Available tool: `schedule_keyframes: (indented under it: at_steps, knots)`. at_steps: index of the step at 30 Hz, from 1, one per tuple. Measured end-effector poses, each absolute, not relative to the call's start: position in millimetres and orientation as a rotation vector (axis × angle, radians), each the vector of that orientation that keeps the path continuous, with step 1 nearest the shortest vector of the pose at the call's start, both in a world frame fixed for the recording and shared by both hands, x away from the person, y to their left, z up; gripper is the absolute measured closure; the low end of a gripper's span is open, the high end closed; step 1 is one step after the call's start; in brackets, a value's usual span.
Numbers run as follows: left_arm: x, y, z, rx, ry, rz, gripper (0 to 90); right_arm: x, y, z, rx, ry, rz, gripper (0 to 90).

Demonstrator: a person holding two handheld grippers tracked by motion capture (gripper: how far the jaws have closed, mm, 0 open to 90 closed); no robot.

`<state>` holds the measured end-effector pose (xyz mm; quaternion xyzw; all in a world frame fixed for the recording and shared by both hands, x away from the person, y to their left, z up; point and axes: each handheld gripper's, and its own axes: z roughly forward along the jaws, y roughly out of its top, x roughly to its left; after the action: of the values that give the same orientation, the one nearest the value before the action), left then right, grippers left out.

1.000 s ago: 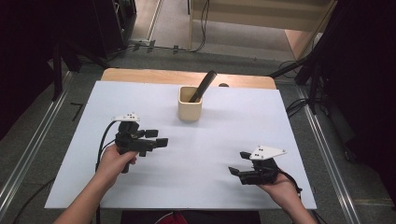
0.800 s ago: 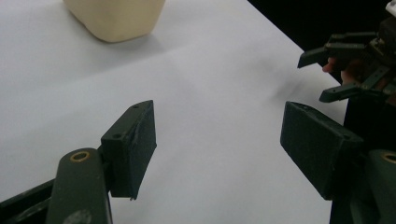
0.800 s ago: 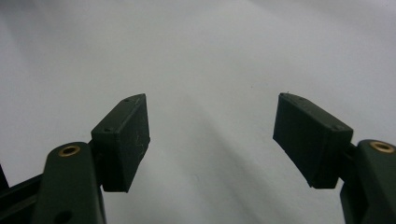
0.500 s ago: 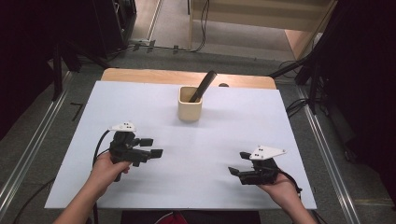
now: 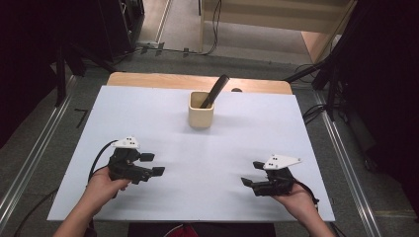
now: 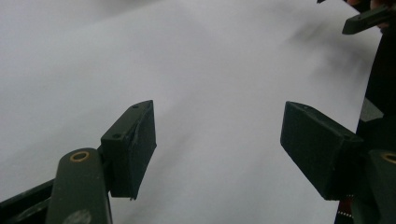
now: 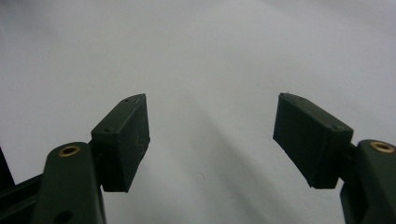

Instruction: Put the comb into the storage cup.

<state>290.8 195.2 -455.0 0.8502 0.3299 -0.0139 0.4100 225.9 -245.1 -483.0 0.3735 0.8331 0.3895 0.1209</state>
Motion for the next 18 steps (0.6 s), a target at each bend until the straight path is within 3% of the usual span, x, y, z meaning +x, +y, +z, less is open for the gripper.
schedule_keyframes:
  at_steps: [18]
  knots:
    - [278, 210, -455, 2.191, 0.851, 0.084, 27.5, 226, -245, -484, 1.098, 2.437, 1.123, 25.3]
